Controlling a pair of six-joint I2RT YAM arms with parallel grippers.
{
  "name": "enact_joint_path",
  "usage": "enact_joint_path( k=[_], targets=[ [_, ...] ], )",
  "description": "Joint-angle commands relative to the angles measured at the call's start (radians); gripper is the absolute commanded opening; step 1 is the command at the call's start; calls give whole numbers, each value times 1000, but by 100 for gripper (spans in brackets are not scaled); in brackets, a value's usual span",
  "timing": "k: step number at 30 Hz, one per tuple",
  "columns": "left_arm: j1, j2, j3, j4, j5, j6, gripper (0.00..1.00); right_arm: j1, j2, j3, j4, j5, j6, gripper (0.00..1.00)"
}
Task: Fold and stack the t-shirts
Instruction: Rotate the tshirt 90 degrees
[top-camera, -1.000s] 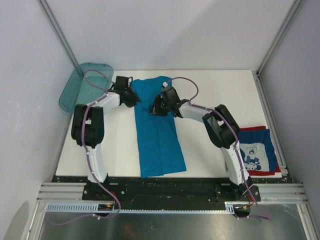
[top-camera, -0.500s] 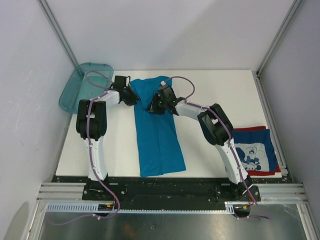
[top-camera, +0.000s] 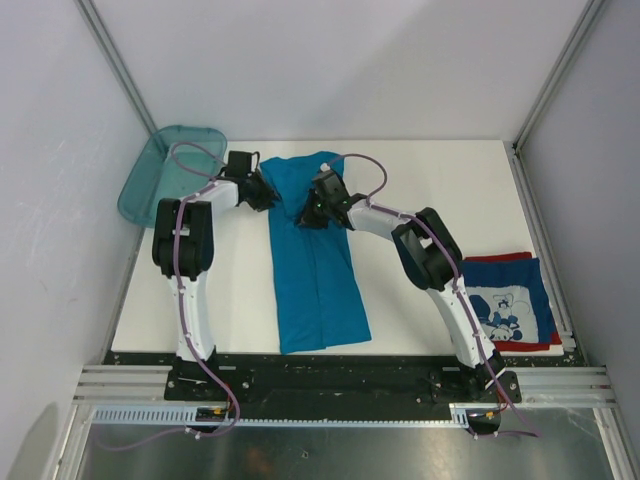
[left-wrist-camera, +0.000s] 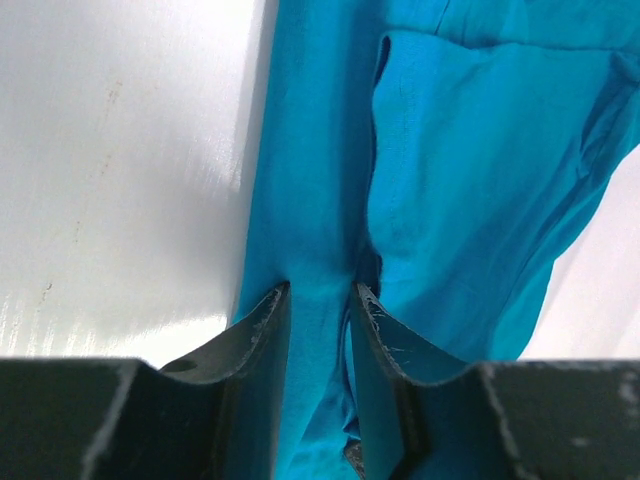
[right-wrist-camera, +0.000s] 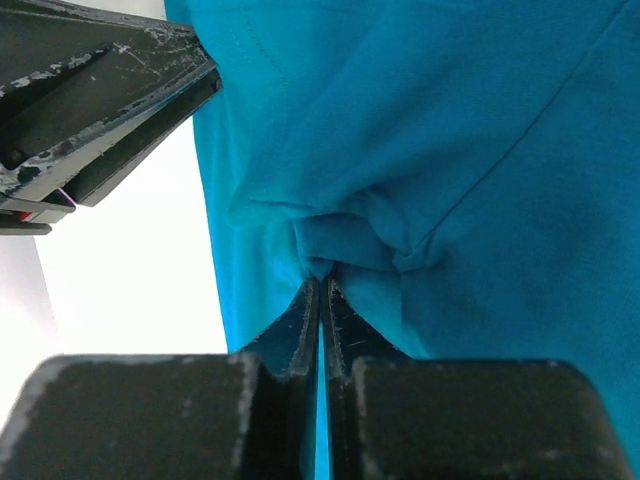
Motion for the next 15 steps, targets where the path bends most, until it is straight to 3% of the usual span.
enact_joint_path(
  k=[1, 8, 15],
  targets=[
    [14, 25, 26, 3, 1, 32, 35, 2, -22, 38, -21, 42, -2, 1],
    [28, 27, 29, -2, 0, 41, 35, 5, -87, 3, -97, 167, -41, 0],
    [33, 27, 37, -10, 2, 48, 35, 3, -97, -8, -105, 181, -49, 0]
  ],
)
